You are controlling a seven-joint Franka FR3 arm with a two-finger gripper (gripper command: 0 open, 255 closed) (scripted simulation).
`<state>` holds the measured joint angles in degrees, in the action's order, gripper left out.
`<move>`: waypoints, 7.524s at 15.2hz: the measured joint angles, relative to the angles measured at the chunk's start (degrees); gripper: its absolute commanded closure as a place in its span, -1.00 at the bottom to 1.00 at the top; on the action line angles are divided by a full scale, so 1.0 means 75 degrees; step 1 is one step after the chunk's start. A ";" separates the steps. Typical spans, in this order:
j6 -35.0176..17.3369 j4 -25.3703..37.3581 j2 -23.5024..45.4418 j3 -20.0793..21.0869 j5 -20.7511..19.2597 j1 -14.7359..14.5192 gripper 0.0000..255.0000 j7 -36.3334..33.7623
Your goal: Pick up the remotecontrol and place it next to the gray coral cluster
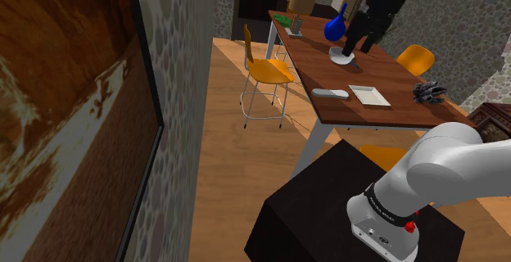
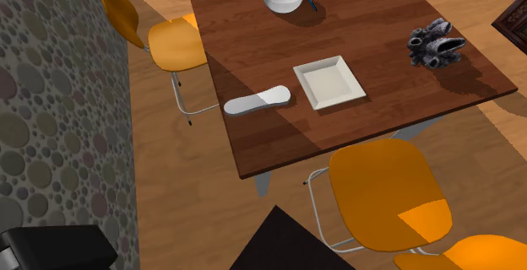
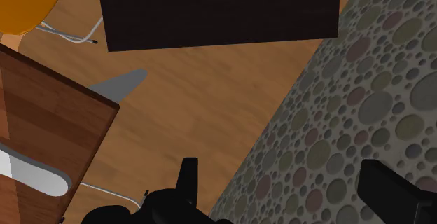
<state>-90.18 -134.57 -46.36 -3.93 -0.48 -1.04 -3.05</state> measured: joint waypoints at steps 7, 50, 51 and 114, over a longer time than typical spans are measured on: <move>-0.0687 -0.0746 -0.0040 -0.0866 -0.0631 0.0064 -1.00 0.1336; -0.5261 0.4792 1.1609 -0.4195 0.3964 0.1736 -1.00 1.4690; -0.5338 0.4793 1.1690 -0.4146 0.4016 0.1774 -1.00 1.4734; -0.2821 0.5781 0.9918 -0.5123 0.2701 0.1219 1.00 1.3968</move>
<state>-111.34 -91.21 28.02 -42.35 19.78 8.10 101.71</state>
